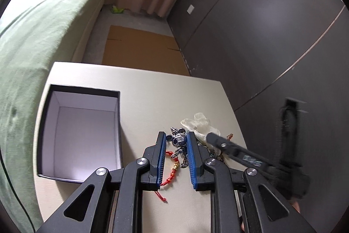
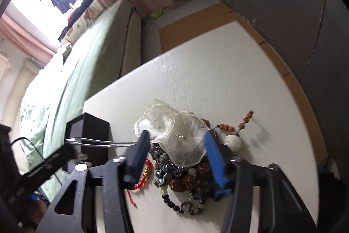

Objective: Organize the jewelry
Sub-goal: 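Reach the left gripper into the bead pile and grasp the grey-blue bead bracelet, then lift the grey-blue bead bracelet with the left gripper and carry it over the black box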

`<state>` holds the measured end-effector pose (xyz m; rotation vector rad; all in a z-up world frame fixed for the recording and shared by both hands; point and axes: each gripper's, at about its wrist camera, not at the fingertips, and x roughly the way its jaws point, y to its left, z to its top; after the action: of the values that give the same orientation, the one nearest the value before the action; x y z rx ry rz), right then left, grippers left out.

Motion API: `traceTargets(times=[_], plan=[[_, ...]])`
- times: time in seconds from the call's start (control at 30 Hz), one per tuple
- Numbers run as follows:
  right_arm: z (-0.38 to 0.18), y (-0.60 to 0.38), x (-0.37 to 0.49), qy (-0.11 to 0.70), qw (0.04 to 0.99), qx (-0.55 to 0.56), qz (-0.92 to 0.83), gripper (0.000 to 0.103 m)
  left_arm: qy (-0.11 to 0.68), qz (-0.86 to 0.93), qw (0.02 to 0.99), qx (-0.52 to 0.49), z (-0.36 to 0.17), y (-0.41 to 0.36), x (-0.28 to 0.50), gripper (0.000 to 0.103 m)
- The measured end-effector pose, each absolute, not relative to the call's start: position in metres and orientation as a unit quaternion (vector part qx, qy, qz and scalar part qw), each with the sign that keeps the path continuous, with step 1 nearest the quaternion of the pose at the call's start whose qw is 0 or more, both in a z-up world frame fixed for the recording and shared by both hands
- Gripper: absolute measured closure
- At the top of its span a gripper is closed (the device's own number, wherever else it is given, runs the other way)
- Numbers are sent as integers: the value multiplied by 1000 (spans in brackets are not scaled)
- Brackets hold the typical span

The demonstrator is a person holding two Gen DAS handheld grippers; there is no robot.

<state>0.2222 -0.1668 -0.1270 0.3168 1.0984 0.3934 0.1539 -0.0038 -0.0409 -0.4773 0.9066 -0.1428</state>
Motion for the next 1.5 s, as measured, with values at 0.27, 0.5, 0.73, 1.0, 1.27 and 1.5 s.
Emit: traceTargets(times=[0.27, 0.5, 0.73, 1.0, 1.27, 1.5], plan=[[-108, -186, 210, 489, 826, 193, 202, 99, 404, -65, 882, -236, -14, 7, 134, 84], [-74, -206, 187, 448, 833, 225, 235, 99, 362, -72, 905, -213, 33, -1, 122, 84], [-50, -213, 182, 415, 836, 254, 255, 99, 344, -57, 920, -180, 72, -9, 121, 84], [-36, -215, 183, 392, 835, 268, 278, 99, 311, -41, 939, -140, 122, -12, 118, 84], [-36, -209, 184, 385, 830, 270, 298, 99, 274, -25, 956, -100, 170, -12, 116, 84], [-34, -199, 186, 381, 827, 270, 314, 99, 260, 1, 962, -84, 187, 3, 113, 84]])
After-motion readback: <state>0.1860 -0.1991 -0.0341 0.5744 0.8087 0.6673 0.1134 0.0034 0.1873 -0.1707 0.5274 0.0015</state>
